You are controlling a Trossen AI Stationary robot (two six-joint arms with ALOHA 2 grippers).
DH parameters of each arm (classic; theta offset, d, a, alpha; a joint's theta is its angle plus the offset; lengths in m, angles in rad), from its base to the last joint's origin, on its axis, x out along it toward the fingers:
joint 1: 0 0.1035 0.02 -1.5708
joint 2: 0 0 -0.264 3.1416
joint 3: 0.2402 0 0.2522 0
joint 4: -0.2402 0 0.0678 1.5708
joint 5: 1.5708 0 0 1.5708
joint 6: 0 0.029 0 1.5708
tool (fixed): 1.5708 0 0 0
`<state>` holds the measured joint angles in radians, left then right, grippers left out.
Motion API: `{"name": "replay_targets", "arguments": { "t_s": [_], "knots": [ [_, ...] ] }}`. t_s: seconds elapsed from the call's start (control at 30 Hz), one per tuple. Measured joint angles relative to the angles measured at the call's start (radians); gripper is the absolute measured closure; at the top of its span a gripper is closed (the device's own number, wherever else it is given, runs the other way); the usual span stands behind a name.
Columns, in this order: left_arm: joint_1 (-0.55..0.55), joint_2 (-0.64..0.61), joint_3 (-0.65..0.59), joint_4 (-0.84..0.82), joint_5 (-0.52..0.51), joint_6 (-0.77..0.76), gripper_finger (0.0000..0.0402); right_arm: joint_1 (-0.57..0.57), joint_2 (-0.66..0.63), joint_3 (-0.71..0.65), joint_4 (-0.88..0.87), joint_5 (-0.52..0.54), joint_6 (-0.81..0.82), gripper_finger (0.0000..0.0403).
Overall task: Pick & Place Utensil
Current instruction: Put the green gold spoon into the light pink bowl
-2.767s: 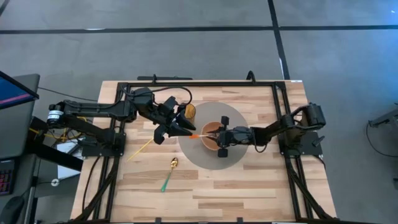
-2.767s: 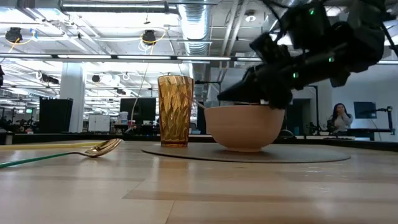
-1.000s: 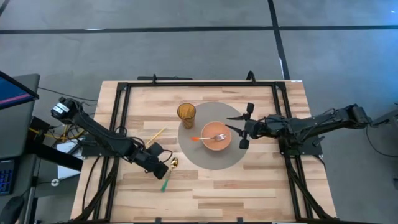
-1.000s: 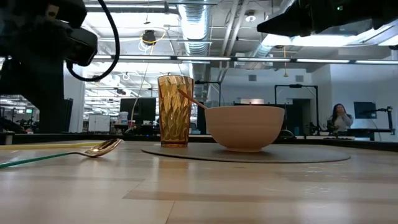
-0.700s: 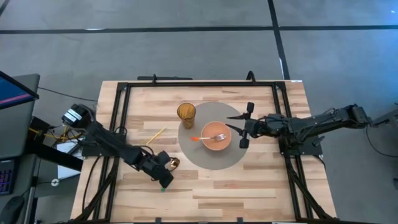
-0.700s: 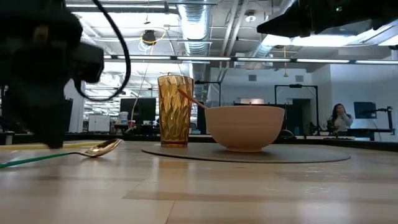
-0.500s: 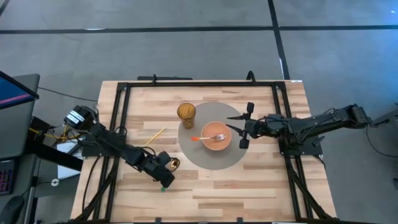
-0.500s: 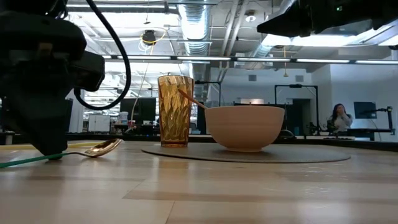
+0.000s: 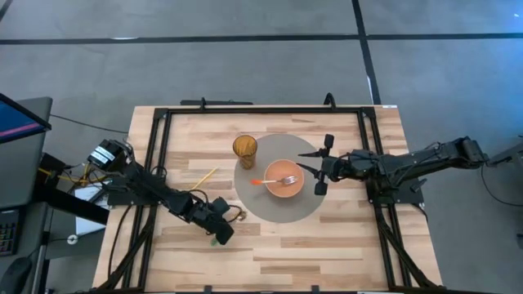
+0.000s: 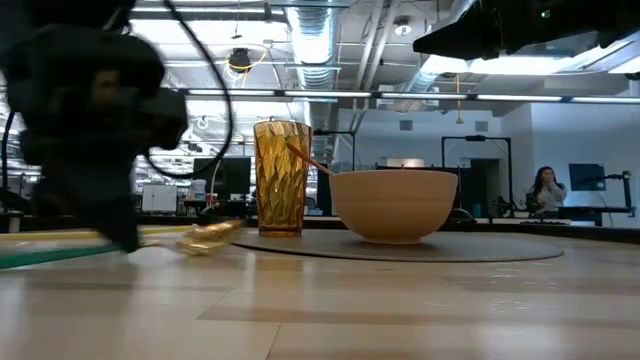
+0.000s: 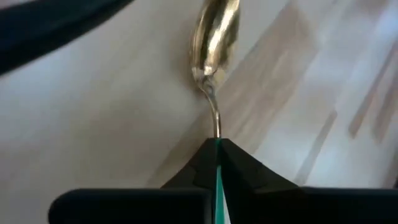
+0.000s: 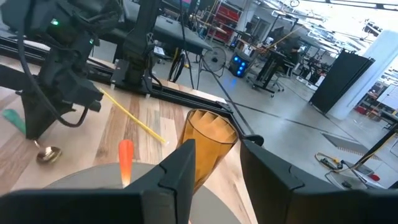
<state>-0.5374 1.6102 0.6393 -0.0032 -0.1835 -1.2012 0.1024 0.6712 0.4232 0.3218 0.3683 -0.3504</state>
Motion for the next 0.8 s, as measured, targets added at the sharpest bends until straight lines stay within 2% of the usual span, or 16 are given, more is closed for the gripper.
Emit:
{"name": "replay_targets", "arguments": {
  "t_s": [0.1,0.3,0.43,0.53,0.63,0.73,0.8],
  "knots": [
    [0.037,-0.006,0.013,0.090,0.014,0.067,0.0393,0.000,0.000,0.000,0.000,0.000,0.000,0.0282],
    [0.130,-0.046,0.142,0.094,0.089,0.271,0.0396,0.000,0.000,0.000,0.000,0.000,0.000,0.0282],
    [0.220,-0.099,0.227,0.088,0.160,0.304,0.0397,0.000,0.000,0.000,0.000,0.000,0.000,0.0282],
    [0.293,-0.128,0.303,0.001,0.216,0.307,0.0397,0.000,0.000,0.000,-0.001,0.000,0.000,0.0282],
    [0.366,-0.132,0.387,-0.166,0.251,0.337,0.0397,0.000,0.001,0.000,-0.001,0.000,0.000,0.0282],
    [0.439,-0.085,0.456,-0.279,0.334,0.333,0.0397,0.000,0.001,0.000,0.000,0.000,-0.023,0.0282],
    [0.479,-0.041,0.492,-0.278,0.407,0.330,0.0394,0.000,0.001,0.000,-0.001,0.000,-0.040,0.0282]
  ]
}}
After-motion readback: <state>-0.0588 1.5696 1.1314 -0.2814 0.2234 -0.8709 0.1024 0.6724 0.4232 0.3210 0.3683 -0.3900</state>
